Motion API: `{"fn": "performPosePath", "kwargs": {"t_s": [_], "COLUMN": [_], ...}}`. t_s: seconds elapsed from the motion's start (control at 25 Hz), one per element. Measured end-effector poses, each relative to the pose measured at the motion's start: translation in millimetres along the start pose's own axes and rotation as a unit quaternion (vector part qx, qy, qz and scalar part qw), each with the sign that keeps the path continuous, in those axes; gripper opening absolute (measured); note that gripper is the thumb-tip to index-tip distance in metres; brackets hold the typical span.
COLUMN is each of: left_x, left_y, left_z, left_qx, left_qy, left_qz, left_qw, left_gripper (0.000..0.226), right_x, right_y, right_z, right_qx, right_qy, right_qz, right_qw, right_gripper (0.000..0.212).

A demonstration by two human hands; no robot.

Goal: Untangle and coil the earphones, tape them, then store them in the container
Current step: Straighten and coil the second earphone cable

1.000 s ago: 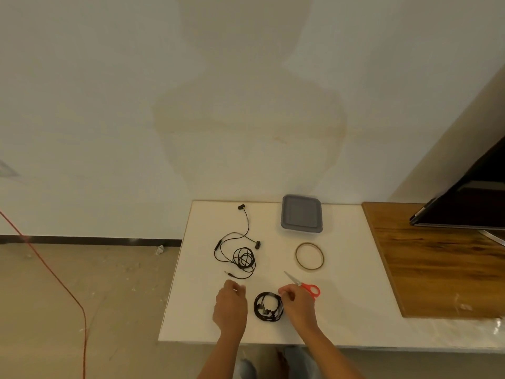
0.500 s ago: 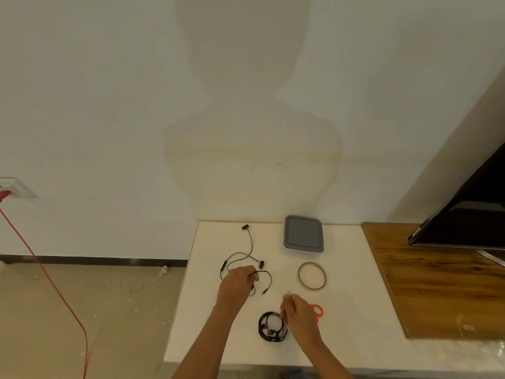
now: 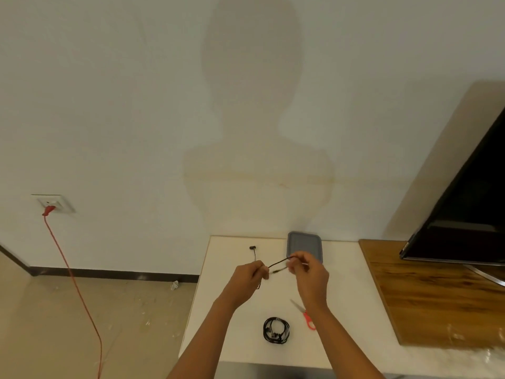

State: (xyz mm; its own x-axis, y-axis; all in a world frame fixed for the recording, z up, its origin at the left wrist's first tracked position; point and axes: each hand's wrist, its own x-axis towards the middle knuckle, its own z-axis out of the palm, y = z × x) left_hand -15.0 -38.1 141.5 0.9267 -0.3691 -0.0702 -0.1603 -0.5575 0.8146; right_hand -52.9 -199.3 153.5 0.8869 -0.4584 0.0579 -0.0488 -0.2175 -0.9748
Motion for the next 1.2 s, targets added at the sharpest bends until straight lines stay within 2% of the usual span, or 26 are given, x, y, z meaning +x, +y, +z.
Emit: {"fn": "performPosePath", "kwargs": {"t_s": [0.2,0.32,0.36,0.4,0.44,0.52,0.56,0.6,0.64,0.68,0.8,0.88,0.96,1.04,1.12,1.2], "left_x": [-26,-36,-40,-44,-48,-56,-58,-61,-64,-68,-81,-91,-100,-107,-113,-118], "left_y": [12,18,21,26,34,55,66,75,84,89,95,91,86,83,82,82], "left_z": [-18,-35,-40,-44,-46,-51,-53,-55,-57,-58,-65,-68,-69,-68,-67,-69], "left_qx": [-0.022,0.019,0.02,0.009,-0.007,-0.034,-0.045,-0.059,-0.076,-0.092,-0.122,-0.146,-0.167,-0.18,-0.2,-0.2], "left_qy": [0.056,0.082,0.085,0.091,0.101,0.122,0.124,0.12,0.114,0.11,0.123,0.128,0.113,0.107,0.113,0.097], "left_qz": [-0.008,0.001,-0.005,-0.01,-0.007,0.014,0.027,0.04,0.052,0.058,0.051,0.037,0.041,0.047,0.045,0.041], "left_qw": [0.998,0.996,0.996,0.996,0.995,0.992,0.991,0.99,0.989,0.988,0.984,0.98,0.979,0.977,0.972,0.974], "left_gripper": [0.028,0.03,0.03,0.029,0.029,0.028,0.026,0.026,0.026,0.027,0.027,0.02,0.014,0.012,0.013,0.029], "right_x": [3,0,-1,-2,-4,-14,-22,-29,-36,-41,-49,-48,-45,-42,-42,-45], "right_y": [-75,-109,-118,-123,-126,-124,-121,-117,-114,-113,-126,-139,-152,-160,-165,-169], "right_z": [-23,-37,-40,-42,-42,-36,-31,-25,-21,-18,-22,-32,-42,-48,-55,-59], "right_qx": [0.132,0.361,0.412,0.418,0.374,0.159,0.028,-0.079,-0.139,-0.151,-0.127,-0.097,0.023,0.148,0.2,0.175], "right_qy": [0.068,0.081,0.077,0.059,0.023,-0.098,-0.173,-0.242,-0.288,-0.297,-0.236,-0.196,-0.15,-0.12,-0.098,-0.097], "right_qz": [-0.088,-0.023,0.006,0.027,0.037,0.013,-0.019,-0.057,-0.089,-0.104,-0.094,-0.057,0.007,0.051,0.041,-0.011], "right_qw": [0.985,0.929,0.908,0.906,0.926,0.982,0.984,0.965,0.943,0.937,0.959,0.974,0.988,0.98,0.974,0.98], "right_gripper": [0.013,0.016,0.017,0.017,0.016,0.007,0.007,0.017,0.025,0.026,0.014,0.018,0.023,0.026,0.028,0.028]}}
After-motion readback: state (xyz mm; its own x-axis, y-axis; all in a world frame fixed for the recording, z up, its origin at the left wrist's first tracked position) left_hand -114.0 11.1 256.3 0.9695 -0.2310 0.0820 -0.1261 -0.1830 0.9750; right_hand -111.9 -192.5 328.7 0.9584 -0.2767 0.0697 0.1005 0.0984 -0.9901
